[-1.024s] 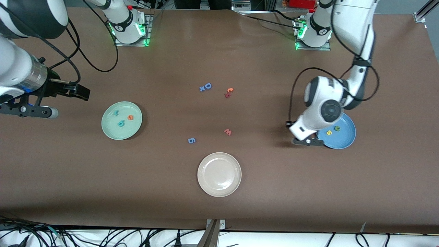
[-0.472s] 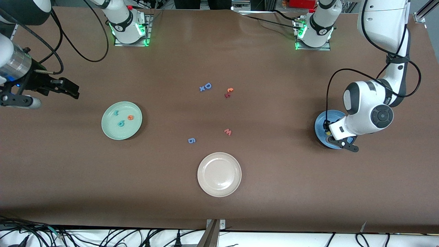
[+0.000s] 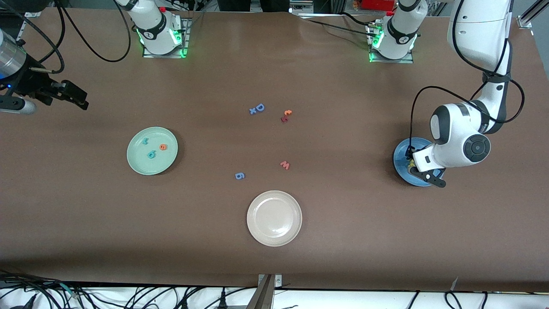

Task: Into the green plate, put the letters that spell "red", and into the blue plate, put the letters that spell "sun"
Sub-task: 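Place the green u on the blue plate with the left gripper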

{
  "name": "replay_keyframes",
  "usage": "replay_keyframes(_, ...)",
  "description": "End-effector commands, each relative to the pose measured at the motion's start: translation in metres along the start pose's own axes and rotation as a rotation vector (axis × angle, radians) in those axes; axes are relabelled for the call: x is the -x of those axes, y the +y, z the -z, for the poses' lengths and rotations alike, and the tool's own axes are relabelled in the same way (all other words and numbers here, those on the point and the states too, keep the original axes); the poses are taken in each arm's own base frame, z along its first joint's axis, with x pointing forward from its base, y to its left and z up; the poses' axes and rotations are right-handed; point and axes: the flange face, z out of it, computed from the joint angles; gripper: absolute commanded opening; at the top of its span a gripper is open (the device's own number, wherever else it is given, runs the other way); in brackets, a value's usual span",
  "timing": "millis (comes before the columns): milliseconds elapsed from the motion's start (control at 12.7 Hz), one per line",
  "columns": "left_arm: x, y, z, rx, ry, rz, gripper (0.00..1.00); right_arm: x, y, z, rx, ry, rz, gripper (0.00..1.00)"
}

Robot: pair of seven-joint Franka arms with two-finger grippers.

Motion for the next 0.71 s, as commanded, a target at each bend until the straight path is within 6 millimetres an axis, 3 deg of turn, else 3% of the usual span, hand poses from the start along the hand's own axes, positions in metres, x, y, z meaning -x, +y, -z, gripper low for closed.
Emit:
replay_keyframes(0, -0.007, 0.003, 0.049, -0.007, 0.076, -0.031, 1.00, -0.007, -0.006, 0.002, 0.008, -0.016, 0.032, 1.00)
replay_keyframes(79, -0.013, 0.005, 0.078, -0.014, 0.065, -0.054, 1.00, -0.011, -0.007, 0.010, 0.008, -0.002, 0.035, 1.00)
replay_keyframes(394, -0.024, 0.023, 0.202, 0.031, 0.048, 0.027, 1.00, -0.011, -0.003, 0.004, 0.008, -0.029, 0.014, 1.00)
replay_keyframes(551, -0.015, 0.033, 0.263, 0.035, 0.086, 0.105, 1.00, -0.012, -0.005, 0.004, 0.007, -0.021, 0.018, 1.00)
replay_keyframes(630, -0.009, 0.037, 0.285, 0.037, 0.093, 0.122, 1.00, -0.012, -0.005, 0.005, 0.007, -0.018, 0.018, 1.00)
